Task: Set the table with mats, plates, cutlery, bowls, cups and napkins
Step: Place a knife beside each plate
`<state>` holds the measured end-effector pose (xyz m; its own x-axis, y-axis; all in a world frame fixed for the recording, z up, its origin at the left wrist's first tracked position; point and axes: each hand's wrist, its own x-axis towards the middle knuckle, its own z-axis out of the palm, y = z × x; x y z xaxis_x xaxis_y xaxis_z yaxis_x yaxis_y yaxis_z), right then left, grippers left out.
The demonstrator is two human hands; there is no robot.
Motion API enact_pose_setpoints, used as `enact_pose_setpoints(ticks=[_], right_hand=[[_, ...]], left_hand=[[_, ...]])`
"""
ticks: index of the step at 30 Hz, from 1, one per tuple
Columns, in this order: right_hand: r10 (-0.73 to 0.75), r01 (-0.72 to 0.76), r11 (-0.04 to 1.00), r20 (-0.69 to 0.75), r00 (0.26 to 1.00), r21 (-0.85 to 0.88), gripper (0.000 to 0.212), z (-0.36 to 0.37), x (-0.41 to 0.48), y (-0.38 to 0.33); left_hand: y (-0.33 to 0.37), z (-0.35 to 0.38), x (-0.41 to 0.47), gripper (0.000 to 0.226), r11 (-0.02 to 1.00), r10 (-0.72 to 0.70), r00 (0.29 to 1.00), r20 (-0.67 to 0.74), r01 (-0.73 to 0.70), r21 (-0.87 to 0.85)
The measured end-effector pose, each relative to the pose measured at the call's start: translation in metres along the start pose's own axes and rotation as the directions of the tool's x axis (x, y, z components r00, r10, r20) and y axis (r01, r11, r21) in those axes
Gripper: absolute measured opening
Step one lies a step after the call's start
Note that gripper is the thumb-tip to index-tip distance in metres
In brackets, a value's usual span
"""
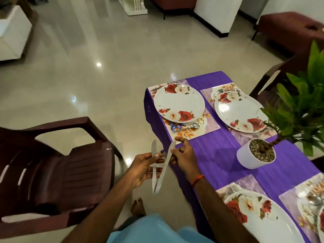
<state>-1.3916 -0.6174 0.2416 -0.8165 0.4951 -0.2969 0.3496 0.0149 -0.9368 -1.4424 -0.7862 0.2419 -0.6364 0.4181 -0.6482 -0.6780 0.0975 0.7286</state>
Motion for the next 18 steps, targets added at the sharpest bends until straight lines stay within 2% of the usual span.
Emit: enact_pose_setpoints(ticks=[4, 10, 18], right_hand=[[0.055, -0.050, 0.997, -0.096, 0.994, 0.056, 0.032, 0.010, 0.027, -0.003], [0.191, -0.156, 0.976, -0.258, 0.947, 0.151, 0.033, 0.013, 0.047, 0.004], [0.249, -0.140, 0.951, -0.412, 0.877, 0.276, 0.040, -0.017, 0.068, 0.007]], left_hand=[[0.032, -0.019, 0.028, 0.023, 0.999, -0.006, 1.000, -0.008, 0.005, -0.041], [0.059, -0.038, 0.063, 0.026, 1.000, -0.021, 1.000, 0.008, 0.021, -0.012], [0.078, -0.024, 0.098, 0.025, 0.998, -0.062, 0.995, 0.072, 0.060, 0.028]])
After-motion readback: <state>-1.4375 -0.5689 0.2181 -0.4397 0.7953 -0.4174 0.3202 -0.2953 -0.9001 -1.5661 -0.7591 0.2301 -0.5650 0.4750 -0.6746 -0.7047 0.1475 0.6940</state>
